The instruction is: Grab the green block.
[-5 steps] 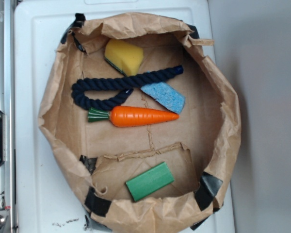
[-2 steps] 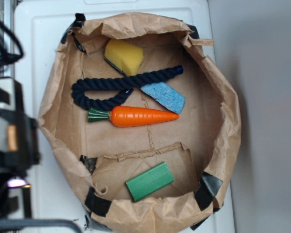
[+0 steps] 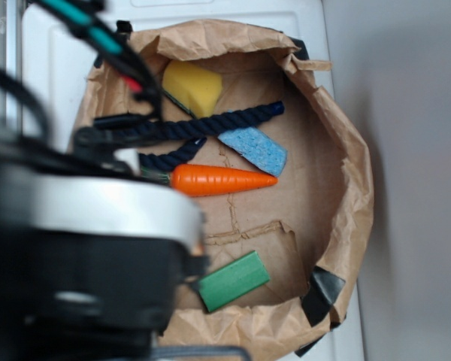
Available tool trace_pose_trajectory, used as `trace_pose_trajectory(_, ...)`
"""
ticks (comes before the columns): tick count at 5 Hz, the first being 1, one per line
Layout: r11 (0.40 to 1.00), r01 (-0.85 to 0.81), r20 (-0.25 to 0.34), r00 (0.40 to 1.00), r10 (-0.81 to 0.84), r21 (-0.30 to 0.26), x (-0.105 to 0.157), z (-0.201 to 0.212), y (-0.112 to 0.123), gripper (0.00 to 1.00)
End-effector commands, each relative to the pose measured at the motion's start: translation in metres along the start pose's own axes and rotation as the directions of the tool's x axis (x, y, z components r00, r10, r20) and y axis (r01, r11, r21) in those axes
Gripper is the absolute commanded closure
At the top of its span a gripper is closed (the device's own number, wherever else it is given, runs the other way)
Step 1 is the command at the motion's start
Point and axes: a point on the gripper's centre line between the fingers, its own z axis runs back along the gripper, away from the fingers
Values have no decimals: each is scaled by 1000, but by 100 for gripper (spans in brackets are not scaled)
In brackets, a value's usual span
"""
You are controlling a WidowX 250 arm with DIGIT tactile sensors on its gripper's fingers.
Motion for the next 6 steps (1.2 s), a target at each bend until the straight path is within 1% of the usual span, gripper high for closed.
trace_pose_trajectory(1, 974, -222, 29, 975, 221, 40, 28, 7, 3, 0)
trace_pose_trajectory(2, 974, -222, 29, 975, 221, 40, 28, 7, 3, 0)
trace_pose_trajectory(3, 978, -204, 37, 978, 205, -49, 33, 6, 26, 0)
trace_pose_trajectory(4, 970, -233, 74, 968, 238, -71, 53, -10, 38, 0)
trace_pose_trajectory(5, 960, -268, 100, 956, 275, -78, 52, -13, 54, 0)
trace_pose_trajectory(6, 954, -283, 88, 952, 292, -100, 37, -24, 62, 0)
